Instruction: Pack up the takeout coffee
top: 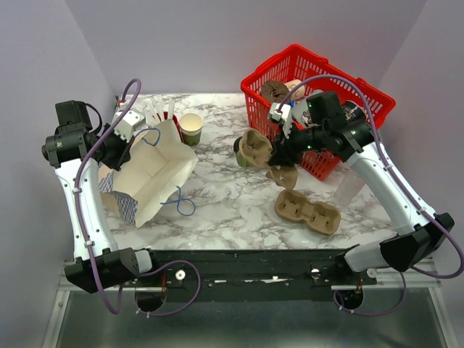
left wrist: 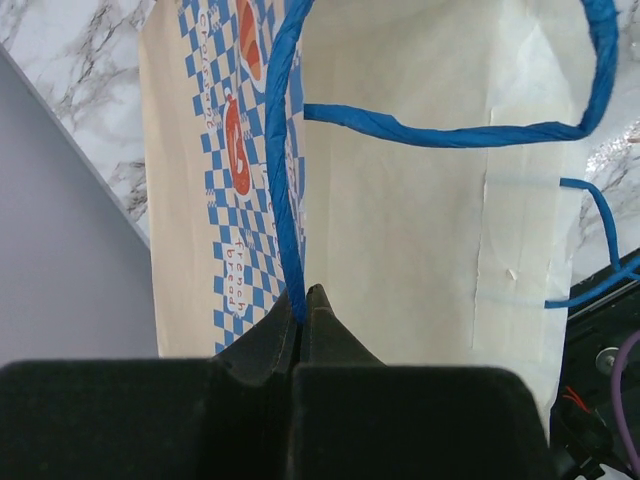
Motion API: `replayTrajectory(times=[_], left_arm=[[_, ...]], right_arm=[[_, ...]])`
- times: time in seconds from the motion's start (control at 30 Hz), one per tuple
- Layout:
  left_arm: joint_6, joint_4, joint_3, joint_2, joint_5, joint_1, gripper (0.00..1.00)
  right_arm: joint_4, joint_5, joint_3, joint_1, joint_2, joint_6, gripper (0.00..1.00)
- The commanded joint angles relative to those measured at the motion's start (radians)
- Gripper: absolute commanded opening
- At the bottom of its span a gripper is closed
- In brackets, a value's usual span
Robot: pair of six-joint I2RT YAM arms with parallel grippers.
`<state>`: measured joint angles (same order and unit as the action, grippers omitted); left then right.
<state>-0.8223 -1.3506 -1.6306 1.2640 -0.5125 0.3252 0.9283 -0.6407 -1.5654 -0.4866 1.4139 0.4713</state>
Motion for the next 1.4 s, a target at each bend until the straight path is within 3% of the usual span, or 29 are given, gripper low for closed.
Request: replayTrajectory(times=[0.0, 0.33, 0.53, 0.77, 1.03, 1.2, 1.37], left_arm=[[0.002, -0.165, 0.021, -0.043, -0.009, -0.034, 0.00], [-0.006, -0.166, 0.005, -0.107, 0.268, -0.035, 0.00], [-0.029, -0.166, -0.086, -0.118, 0.276, -0.035, 0.00], [-0.072, -0.168, -0.085, -0.158, 0.112, -0.041, 0.00], [-0.015, -0.167, -0.051, -0.114, -0.069, -0.140, 0.00], [0.038, -0.165, -0.077, -0.034, -0.152, -0.153, 0.00], [0.026, -0.160, -0.054, -0.020, -0.192, -0.163, 0.00]], right_arm=[[-0.011, 0.004, -0.048, 0.003, 0.010, -0.005, 0.01], [-0.023, -0.039, -0.085, 0.003, 0.054, -0.028, 0.01], [-0.028, -0.065, -0.107, 0.003, 0.072, -0.037, 0.00], [-0.043, -0.068, -0.113, 0.003, 0.077, -0.048, 0.00], [-0.034, -0.073, -0.192, 0.003, 0.091, -0.022, 0.01], [0.009, -0.201, -0.339, 0.003, 0.092, 0.102, 0.01], [-0.084, -0.226, -0.375, -0.046, 0.053, 0.119, 0.01]])
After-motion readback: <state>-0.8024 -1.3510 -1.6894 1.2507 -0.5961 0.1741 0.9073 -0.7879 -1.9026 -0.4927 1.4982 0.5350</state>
